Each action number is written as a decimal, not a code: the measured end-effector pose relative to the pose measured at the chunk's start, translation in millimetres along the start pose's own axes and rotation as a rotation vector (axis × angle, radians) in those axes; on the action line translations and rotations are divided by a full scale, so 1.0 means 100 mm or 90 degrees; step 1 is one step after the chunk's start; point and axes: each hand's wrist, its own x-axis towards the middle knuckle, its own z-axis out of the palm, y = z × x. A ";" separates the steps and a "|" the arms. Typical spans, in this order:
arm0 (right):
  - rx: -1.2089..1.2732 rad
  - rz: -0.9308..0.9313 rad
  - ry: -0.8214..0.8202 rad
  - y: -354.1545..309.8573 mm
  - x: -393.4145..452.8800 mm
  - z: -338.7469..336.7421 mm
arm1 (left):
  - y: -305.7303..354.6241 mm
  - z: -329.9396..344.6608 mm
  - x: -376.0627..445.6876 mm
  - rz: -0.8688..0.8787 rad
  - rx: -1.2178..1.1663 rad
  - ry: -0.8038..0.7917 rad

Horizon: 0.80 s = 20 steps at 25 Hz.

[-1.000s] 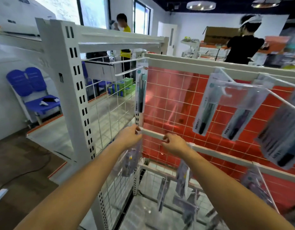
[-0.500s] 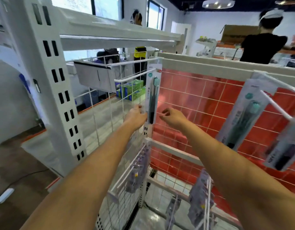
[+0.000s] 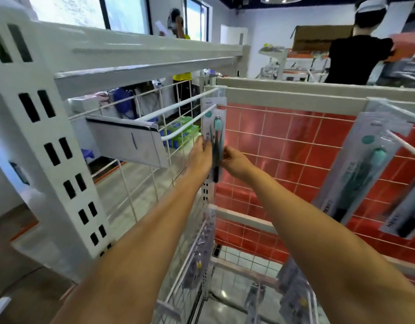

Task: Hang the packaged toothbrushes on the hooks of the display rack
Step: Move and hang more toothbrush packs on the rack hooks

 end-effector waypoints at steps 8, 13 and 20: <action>-0.032 -0.068 0.021 -0.12 -0.32 -0.02 | 0.07 0.04 -0.25 -0.041 -0.147 0.097; -0.133 -0.120 -0.015 -0.22 -0.60 -0.04 | 0.12 0.00 -0.52 -0.060 -0.216 0.170; -0.158 -0.175 -0.074 -0.28 -1.05 0.04 | 0.21 -0.12 -1.04 -0.084 -0.298 0.270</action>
